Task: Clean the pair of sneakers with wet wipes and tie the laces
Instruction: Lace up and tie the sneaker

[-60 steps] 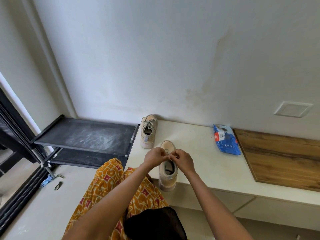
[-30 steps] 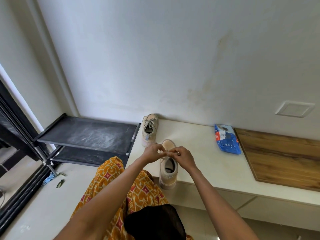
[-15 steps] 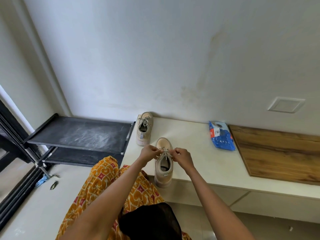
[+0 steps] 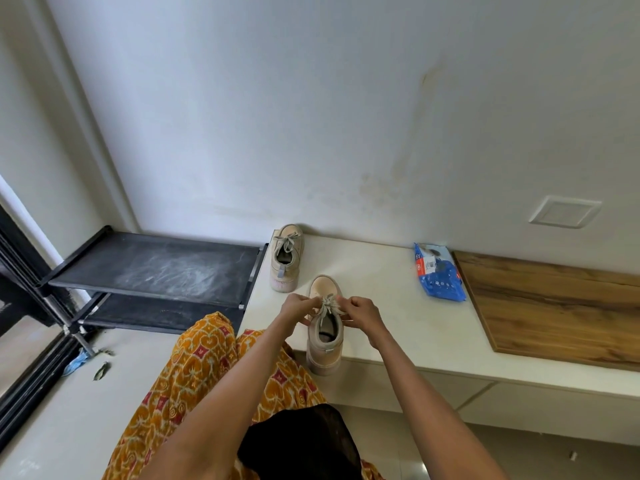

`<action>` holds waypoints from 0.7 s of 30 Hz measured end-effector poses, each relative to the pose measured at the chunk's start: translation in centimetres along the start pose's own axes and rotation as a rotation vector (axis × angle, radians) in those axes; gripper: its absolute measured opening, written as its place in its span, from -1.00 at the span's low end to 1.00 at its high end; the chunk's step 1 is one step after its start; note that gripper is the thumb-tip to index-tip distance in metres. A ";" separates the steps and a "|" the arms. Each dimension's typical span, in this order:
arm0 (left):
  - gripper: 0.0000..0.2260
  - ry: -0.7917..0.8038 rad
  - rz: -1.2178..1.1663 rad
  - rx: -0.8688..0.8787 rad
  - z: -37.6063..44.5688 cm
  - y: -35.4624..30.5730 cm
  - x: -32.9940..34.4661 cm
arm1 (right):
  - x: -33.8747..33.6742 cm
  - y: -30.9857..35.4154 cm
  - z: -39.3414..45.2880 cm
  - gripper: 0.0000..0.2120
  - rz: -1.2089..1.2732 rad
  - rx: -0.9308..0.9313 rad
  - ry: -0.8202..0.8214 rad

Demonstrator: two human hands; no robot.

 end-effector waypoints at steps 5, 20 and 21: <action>-0.83 -0.082 -0.067 -0.071 0.3 1.2 0.1 | 0.1 -0.6 0.4 -0.69 -0.072 -0.013 -0.048; -0.73 -0.074 -0.236 -0.192 -1.4 1.4 0.0 | 0.1 -2.1 -0.9 -0.71 0.267 0.063 -0.097; -0.69 -0.069 -0.249 -0.203 -1.6 1.4 0.2 | 0.3 -2.2 -1.2 -0.70 0.292 0.057 -0.097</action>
Point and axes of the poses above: each hand's wrist, its own z-axis towards the middle knuckle, its own x-axis out of the palm, y = z × x, the point moved 8 cm from there along z, towards the middle knuckle, and after that the axes turned 7 degrees about z, right-handed, at the moved point
